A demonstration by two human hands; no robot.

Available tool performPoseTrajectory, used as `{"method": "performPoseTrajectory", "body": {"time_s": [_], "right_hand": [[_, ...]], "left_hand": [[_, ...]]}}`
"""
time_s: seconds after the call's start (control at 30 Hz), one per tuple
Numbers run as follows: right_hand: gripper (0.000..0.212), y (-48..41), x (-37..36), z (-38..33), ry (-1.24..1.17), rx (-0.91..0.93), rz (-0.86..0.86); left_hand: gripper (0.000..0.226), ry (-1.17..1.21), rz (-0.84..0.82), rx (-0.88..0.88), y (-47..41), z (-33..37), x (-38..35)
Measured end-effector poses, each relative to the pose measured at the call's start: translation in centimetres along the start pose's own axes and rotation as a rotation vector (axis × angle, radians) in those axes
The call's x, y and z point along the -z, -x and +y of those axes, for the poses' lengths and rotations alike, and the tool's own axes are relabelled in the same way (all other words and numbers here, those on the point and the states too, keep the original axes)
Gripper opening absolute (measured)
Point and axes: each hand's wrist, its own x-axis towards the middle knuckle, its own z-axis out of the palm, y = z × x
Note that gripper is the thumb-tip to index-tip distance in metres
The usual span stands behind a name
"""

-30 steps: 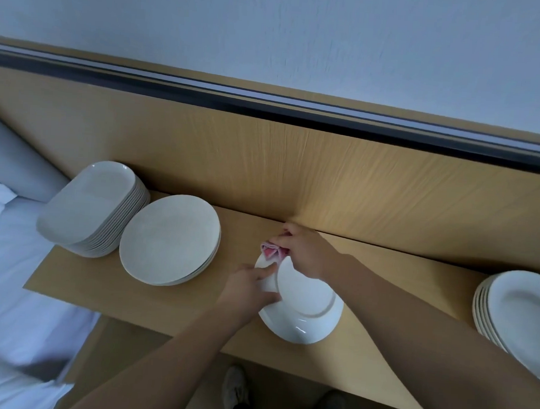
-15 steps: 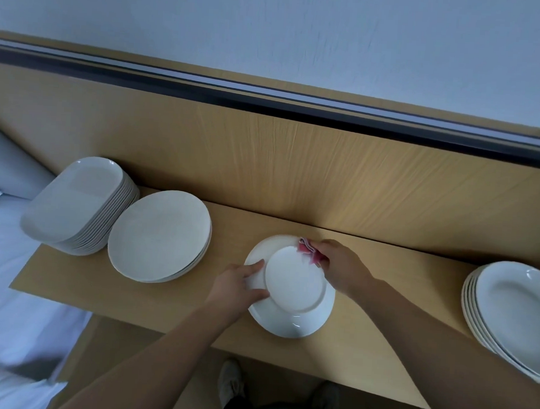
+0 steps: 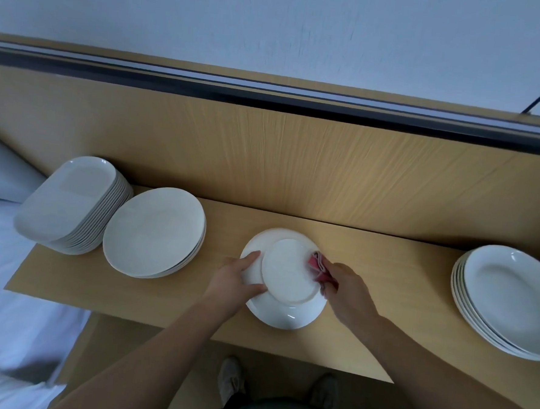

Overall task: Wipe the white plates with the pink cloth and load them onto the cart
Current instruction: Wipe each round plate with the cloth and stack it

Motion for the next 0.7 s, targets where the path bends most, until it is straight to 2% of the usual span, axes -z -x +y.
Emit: {"method": "performPoseTrajectory", "body": {"time_s": [0.07, 0.13, 0.33, 0.57, 0.7], "right_hand": [[0.048, -0.8, 0.5, -0.1, -0.012, 0.013, -0.01], [0.057, -2.1, 1.1, -0.3, 0.011, 0.045, -0.027], [0.059, -4.4, 1.7, -0.4, 0.049, 0.099, -0.037], [0.05, -0.4, -0.2, -0.1, -0.046, -0.096, 0.11], [0.05, 3.8, -1.7, -0.8, -0.165, -0.14, 0.151]], "left_hand": [[0.069, -0.046, -0.04, -0.028, 0.3, 0.1, 0.1], [0.063, 0.015, -0.047, -0.033, 0.4, 0.1, 0.1], [0.065, 0.171, -0.006, 0.003, 0.5, 0.7, -0.5], [0.062, 0.229, 0.025, 0.021, 0.8, 1.1, -1.6], [0.064, 0.263, 0.046, 0.037, 0.9, 1.1, -2.2]]}}
